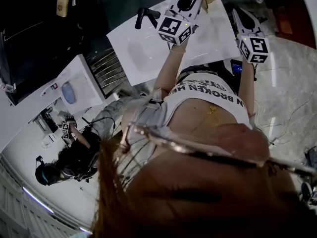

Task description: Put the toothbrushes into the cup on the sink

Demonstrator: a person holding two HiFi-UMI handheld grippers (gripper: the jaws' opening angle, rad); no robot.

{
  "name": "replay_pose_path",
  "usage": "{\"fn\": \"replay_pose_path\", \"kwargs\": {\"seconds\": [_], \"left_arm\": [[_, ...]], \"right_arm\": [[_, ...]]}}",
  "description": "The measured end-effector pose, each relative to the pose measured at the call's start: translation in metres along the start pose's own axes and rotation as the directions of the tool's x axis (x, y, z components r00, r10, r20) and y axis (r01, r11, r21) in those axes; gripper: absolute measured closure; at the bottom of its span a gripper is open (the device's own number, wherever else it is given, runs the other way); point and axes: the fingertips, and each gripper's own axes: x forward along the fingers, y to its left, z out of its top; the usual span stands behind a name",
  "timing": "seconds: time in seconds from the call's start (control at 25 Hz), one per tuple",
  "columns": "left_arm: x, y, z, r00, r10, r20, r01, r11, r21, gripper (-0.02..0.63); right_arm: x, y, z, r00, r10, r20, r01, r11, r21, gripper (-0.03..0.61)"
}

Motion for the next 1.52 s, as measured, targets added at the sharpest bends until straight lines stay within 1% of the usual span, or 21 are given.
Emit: {"fn": "replay_pose_path", "kwargs": {"seconds": [0.16, 0.28, 0.4, 0.64, 0.8, 0.92, 1.08, 1.2, 1.52], "left_arm": [[0.008, 0.011, 0.001, 1.000, 0.011, 0.006, -0.011, 1.000, 0.004, 0.580], [0.013, 0.022, 0.001, 0.999, 0.025, 0.028, -0.025, 1.000, 0.005, 0.580], [0.023, 0.032, -0.008, 0.999, 0.039, 0.035, -0.039, 0.999, 0.011, 0.580], [0.043, 0.050, -0.032, 0.998, 0.065, 0.024, -0.065, 0.998, 0.022, 0.580], [0.057, 0.057, -0.057, 0.998, 0.067, -0.012, -0.066, 0.997, 0.049, 0.580], [0.066, 0.058, -0.081, 0.995, 0.072, -0.069, -0.065, 0.994, 0.091, 0.580], [0.079, 0.058, -0.110, 0.988, 0.075, -0.135, -0.061, 0.993, 0.105, 0.580], [0.084, 0.057, -0.125, 0.983, 0.066, -0.169, -0.048, 0.993, 0.107, 0.580], [0.085, 0.051, -0.135, 0.983, 0.031, -0.179, -0.014, 0.995, 0.095, 0.578]], "right_arm": [[0.004, 0.006, 0.007, 1.000, 0.020, -0.006, -0.020, 1.000, -0.005, 0.531], [0.006, 0.013, 0.010, 0.999, 0.032, -0.009, -0.032, 0.999, -0.007, 0.531], [0.009, 0.017, 0.010, 0.999, 0.039, -0.017, -0.039, 0.999, -0.019, 0.531], [0.015, 0.014, 0.009, 0.998, 0.041, -0.039, -0.042, 0.999, -0.025, 0.531], [0.017, 0.011, 0.002, 0.997, 0.039, -0.060, -0.040, 0.999, -0.016, 0.531], [0.017, 0.009, -0.002, 0.997, 0.036, -0.069, -0.036, 0.999, -0.003, 0.531], [0.016, 0.001, -0.005, 0.997, 0.022, -0.072, -0.022, 1.000, 0.008, 0.531], [0.018, -0.001, -0.007, 0.997, 0.019, -0.079, -0.018, 1.000, 0.010, 0.531], [0.023, 0.005, -0.009, 0.996, 0.027, -0.086, -0.027, 1.000, 0.003, 0.531]]}}
